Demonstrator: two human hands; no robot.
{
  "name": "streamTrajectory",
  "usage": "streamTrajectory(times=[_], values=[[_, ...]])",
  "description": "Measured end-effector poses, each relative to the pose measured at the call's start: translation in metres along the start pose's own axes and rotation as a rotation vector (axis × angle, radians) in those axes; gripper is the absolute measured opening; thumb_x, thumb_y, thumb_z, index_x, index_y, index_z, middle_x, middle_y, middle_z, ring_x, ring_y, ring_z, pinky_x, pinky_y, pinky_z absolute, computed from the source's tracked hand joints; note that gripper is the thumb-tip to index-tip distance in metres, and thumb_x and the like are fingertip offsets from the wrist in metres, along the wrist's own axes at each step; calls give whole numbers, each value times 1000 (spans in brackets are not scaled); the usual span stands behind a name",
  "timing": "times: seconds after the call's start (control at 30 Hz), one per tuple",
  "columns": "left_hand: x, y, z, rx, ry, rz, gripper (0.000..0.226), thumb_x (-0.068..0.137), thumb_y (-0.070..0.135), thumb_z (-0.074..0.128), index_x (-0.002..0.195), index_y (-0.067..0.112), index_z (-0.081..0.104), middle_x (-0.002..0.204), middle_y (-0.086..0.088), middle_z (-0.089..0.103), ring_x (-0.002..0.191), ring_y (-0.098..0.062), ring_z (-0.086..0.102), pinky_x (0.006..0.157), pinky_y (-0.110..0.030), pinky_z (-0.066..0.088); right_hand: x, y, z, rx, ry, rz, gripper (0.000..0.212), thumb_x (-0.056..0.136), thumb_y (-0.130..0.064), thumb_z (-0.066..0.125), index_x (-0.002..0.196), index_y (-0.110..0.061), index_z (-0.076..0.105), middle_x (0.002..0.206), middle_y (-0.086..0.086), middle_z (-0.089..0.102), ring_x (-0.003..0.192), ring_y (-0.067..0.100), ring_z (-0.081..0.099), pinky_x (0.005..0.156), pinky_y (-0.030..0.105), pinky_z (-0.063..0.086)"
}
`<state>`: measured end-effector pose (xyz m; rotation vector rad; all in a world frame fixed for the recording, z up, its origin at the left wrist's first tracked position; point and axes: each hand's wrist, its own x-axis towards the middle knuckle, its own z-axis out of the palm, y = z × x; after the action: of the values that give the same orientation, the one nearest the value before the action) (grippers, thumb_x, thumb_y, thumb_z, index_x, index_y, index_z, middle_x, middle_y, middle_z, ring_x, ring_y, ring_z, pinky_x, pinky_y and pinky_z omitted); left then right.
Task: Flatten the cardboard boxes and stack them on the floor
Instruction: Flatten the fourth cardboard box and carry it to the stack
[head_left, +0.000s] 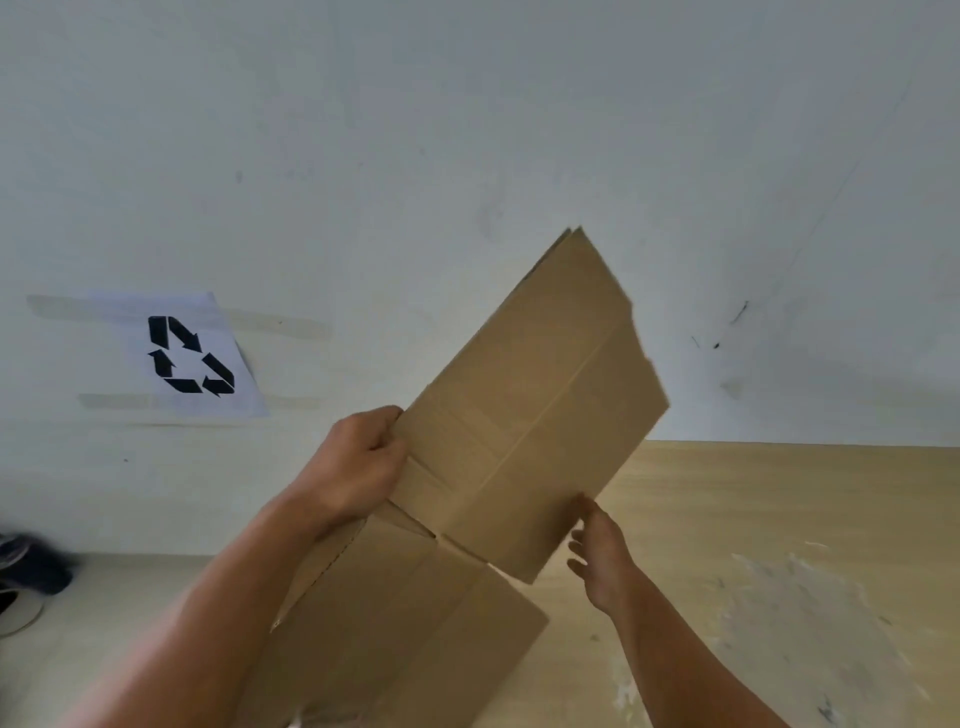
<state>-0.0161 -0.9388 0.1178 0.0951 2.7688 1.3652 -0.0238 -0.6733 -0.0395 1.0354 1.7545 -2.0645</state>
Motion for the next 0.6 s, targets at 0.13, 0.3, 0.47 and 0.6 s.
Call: streamTrajectory(times=[0.13,0.3,0.47,0.6], values=[[5,-13,5,-370,-29,-114,24,74,14,47,84,3,66,74,-12,62,70,-22,56,66,-38,44,-5,13,-29,353,-209,99,63,94,-58,40,130,-11,61,113,13,71,105,33,65,92,46,51],[8,-40,25,-604,4,-268,34,87,-8,39,91,2,71,76,-12,72,65,-22,66,56,-27,54,-12,1,-55,353,-309,47,82,90,-74,29,128,-9,61,126,18,66,119,38,60,106,52,43],[6,-52,42,-740,-14,-319,28,88,-7,39,81,0,65,61,-8,63,52,-18,59,46,-23,48,-6,2,-60,308,-350,92,87,84,-79,33,133,-12,59,128,19,64,124,39,55,110,52,37],[11,-54,48,-797,-79,-300,24,67,6,51,83,-4,66,74,-18,62,68,-29,58,60,-32,46,-10,17,-48,390,-452,167,86,86,-77,34,135,-10,58,137,18,58,128,37,53,113,53,33]])
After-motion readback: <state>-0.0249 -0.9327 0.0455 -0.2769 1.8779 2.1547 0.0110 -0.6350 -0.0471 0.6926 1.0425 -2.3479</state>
